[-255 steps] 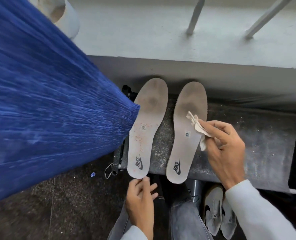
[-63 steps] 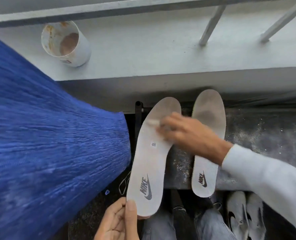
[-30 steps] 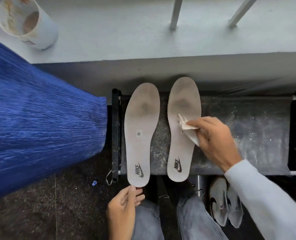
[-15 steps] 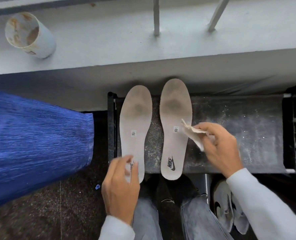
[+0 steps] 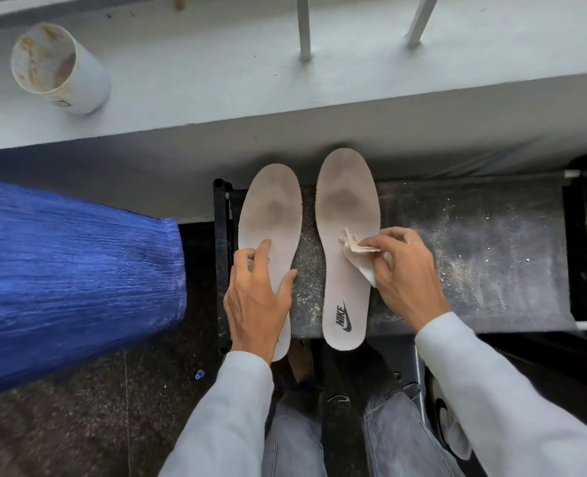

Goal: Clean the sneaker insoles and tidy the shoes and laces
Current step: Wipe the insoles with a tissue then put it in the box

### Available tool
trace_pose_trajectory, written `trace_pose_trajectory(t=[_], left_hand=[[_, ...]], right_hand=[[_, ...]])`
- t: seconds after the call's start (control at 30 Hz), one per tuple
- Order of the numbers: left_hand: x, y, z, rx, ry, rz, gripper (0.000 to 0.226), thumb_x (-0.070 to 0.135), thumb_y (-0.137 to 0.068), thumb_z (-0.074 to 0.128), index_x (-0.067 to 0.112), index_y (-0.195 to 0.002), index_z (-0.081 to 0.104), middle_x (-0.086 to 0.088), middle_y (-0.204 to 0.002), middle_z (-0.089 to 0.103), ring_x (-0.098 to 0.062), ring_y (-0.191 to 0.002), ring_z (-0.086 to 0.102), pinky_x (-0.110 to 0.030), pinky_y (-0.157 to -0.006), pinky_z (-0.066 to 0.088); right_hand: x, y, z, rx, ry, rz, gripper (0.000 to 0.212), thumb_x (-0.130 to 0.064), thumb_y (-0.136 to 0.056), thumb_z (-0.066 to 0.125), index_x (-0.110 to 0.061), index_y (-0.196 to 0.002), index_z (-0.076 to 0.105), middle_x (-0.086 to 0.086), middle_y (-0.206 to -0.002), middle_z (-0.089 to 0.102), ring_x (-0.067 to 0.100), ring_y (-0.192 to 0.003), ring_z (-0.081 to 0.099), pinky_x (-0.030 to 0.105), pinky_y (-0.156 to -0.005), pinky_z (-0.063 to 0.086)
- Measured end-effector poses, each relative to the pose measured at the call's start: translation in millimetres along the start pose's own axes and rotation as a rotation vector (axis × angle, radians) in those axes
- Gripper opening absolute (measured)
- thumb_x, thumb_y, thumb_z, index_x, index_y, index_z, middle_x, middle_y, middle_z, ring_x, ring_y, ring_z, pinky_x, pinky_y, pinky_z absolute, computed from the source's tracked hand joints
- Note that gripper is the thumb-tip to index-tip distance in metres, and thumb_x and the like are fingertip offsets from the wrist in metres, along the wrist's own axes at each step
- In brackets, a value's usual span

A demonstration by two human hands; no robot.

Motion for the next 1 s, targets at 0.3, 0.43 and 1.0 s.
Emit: trace_pose_trajectory(t=[0.3, 0.43, 1.0], left_hand=[[1.7, -7.2, 5.0, 0.002, 0.045, 0.008, 0.057, 0.033, -0.085, 0.079, 0.011, -0.133, 0.057, -0.013, -0.109, 0.055, -0.028, -0.084, 0.063, -0.034, -0.066, 0.053], [4.1, -8.2, 1.5, 0.013, 0.055, 0.035, 0.058, 0.034, -0.085, 0.079, 0.01, -0.132, 0.057, -0.013, -0.109, 0.055, -0.028, -0.083, 0.063, -0.039, -0.065, 0.058], [55.2, 111.6, -18.4, -0.539, 1.113, -0.332, 0.037, 0.025, -0.089, 0.075, 0.022, -0.126, 0.07, -0.003, -0.106, 0.079, -0.014, -0.096, 0.076, -0.033, -0.084, 0.062]], right_hand=[[-1.6, 0.5, 1.5, -0.01, -0.047, 0.029, 0.022, -0.005, -0.09, 0.061, -0.018, -0.099, 0.077, -0.003, -0.115, 0.057, 0.005, -0.098, 0.049, -0.011, -0.078, 0.027], [-1.6, 7.4, -0.9, 0.038, -0.086, 0.049, 0.022, -0.008, -0.09, 0.061, -0.02, -0.1, 0.077, -0.003, -0.113, 0.059, 0.001, -0.096, 0.048, -0.008, -0.079, 0.03], [-14.4, 160.1, 0.3, 0.188, -0.986, 0.352, 0.016, -0.017, -0.09, 0.07, -0.022, -0.105, 0.072, 0.004, -0.101, 0.075, 0.016, -0.095, 0.071, 0.032, -0.083, 0.056]])
Point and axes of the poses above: each hand's wrist, its own y-axis away from the middle knuckle, its own z-axis out of the palm, x = y × z, the point moved 9 cm from there along -y, towards the middle knuckle
